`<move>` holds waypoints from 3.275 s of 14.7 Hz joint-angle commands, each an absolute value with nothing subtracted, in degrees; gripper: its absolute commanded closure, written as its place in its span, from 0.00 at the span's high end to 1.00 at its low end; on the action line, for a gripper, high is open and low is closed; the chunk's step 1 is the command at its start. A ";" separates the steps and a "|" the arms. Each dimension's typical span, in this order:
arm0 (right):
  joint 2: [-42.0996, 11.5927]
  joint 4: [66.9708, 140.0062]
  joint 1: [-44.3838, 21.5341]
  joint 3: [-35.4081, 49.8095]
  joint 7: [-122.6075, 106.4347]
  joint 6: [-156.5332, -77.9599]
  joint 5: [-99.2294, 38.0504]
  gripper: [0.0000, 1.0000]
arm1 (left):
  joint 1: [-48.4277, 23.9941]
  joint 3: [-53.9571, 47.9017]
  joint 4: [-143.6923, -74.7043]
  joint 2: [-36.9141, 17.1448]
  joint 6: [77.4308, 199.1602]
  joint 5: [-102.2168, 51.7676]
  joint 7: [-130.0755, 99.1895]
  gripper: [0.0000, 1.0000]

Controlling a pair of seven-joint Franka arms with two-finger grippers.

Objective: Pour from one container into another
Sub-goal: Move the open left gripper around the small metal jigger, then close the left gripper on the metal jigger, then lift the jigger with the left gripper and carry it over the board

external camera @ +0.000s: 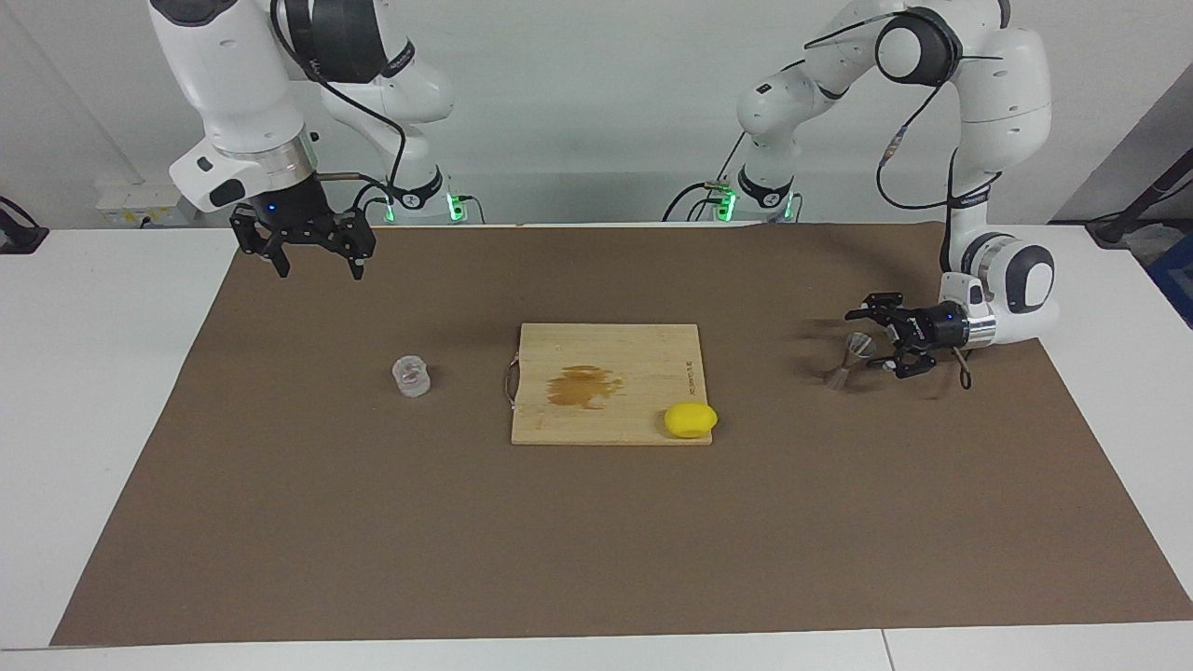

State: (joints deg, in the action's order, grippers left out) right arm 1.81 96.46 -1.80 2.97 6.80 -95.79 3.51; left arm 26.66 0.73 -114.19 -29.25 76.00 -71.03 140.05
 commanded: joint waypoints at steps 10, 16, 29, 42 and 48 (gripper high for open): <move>1.67 96.06 -1.23 3.16 6.24 -95.62 3.60 1.00 | 27.07 0.53 -115.31 -29.09 77.61 -71.54 141.86 0.68; 1.67 96.06 -1.23 3.16 6.15 -95.62 3.60 1.00 | 27.07 0.53 -115.05 -29.09 78.22 -72.07 141.86 0.56; 1.67 96.06 -1.23 3.16 6.15 -95.62 3.60 1.00 | 26.46 0.53 -114.70 -29.18 79.28 -75.23 141.42 0.32; 1.67 96.06 -1.23 3.16 6.15 -95.62 3.60 1.00 | 16.71 0.18 -116.72 -27.95 77.78 -79.98 135.62 0.28; 1.67 96.06 -1.23 3.16 6.15 -95.62 3.60 1.00 | 9.59 0.18 -120.23 -25.05 78.57 -83.58 135.35 0.28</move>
State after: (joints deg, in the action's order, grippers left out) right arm 1.81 96.46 -1.80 2.97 6.80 -95.79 3.51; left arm 12.15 -0.72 -116.71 -28.13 78.54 -81.50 136.20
